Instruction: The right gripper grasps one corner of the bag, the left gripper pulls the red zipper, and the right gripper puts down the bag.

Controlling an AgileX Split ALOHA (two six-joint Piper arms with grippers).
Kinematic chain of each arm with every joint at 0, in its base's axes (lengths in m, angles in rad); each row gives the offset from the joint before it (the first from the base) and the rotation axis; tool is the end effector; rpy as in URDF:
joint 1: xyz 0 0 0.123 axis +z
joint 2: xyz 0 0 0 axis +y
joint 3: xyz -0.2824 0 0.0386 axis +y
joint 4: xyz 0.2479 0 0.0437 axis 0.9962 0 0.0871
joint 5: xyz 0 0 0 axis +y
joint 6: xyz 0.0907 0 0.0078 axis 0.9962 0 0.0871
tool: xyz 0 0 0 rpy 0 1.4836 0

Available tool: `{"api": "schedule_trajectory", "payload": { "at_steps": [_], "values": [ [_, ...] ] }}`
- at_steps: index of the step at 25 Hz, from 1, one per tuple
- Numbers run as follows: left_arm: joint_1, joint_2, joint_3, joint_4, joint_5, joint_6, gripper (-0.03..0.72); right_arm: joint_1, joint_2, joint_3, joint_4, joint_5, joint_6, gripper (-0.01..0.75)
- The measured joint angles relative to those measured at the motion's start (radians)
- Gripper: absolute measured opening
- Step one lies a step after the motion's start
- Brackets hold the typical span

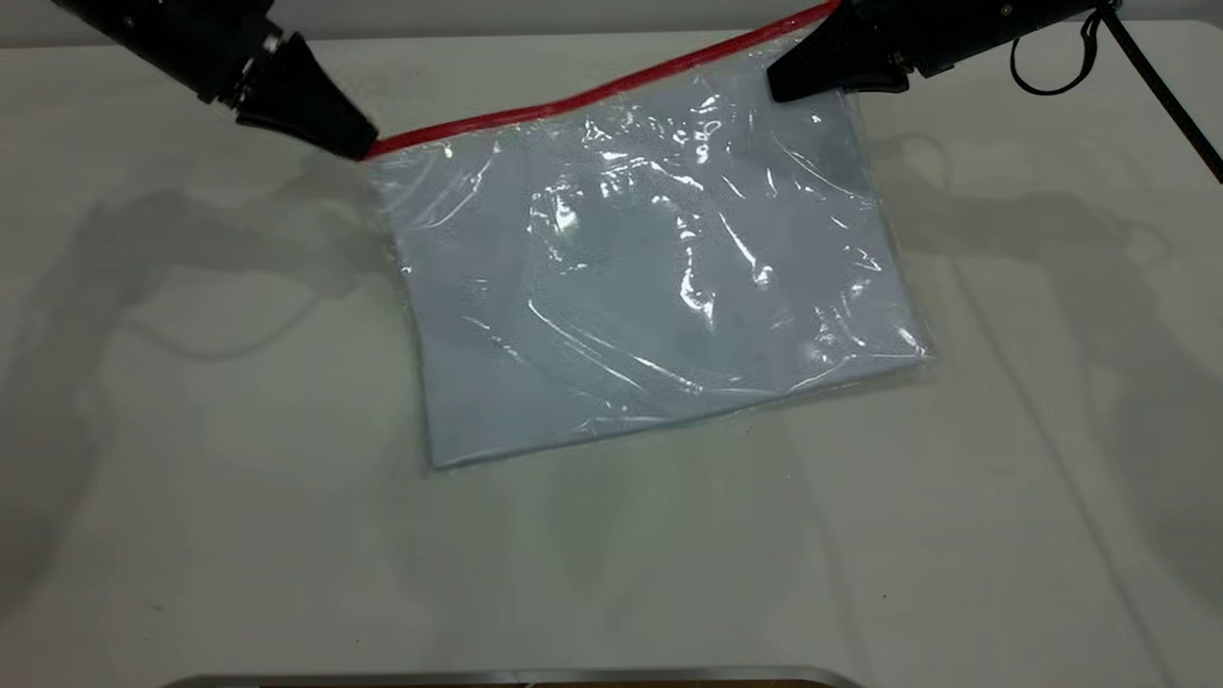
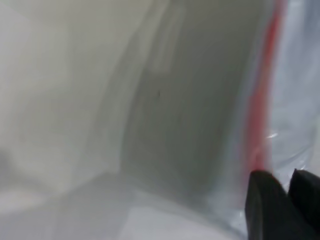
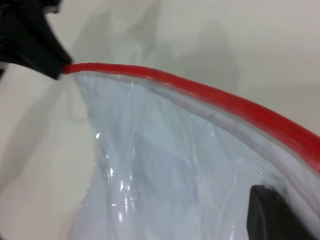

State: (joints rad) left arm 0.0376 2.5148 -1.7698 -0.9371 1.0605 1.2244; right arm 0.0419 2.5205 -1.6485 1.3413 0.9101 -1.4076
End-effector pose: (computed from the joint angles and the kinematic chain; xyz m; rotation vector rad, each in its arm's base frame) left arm 0.4716 -0.0464 0.0571 0.8275 2.4927 -0.9749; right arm 0.4696 0.0898 0.0433 -0.5715 2.3281 1.0645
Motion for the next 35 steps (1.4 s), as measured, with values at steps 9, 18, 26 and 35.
{"api": "schedule_trajectory", "payload": {
  "at_steps": [9, 18, 26, 35],
  "values": [
    [-0.001, -0.199, 0.0, -0.174, 0.096, 0.0, 0.47, -0.003, 0.0, 0.0, -0.245, -0.423, 0.13, 0.523],
    [-0.001, -0.575, 0.0, -0.176, 0.107, -0.053, 0.473, -0.018, -0.115, 0.0, -0.836, -0.335, 0.725, 0.565],
    [-0.001, -0.817, 0.0, -0.045, 0.107, -0.218, 0.448, -0.008, -0.314, 0.0, -0.945, 0.115, 0.935, 0.518],
    [-0.001, -1.017, 0.0, 0.168, 0.107, -0.552, 0.428, 0.028, -0.489, 0.001, -0.862, 0.295, 1.028, 0.482]
  ]
}}
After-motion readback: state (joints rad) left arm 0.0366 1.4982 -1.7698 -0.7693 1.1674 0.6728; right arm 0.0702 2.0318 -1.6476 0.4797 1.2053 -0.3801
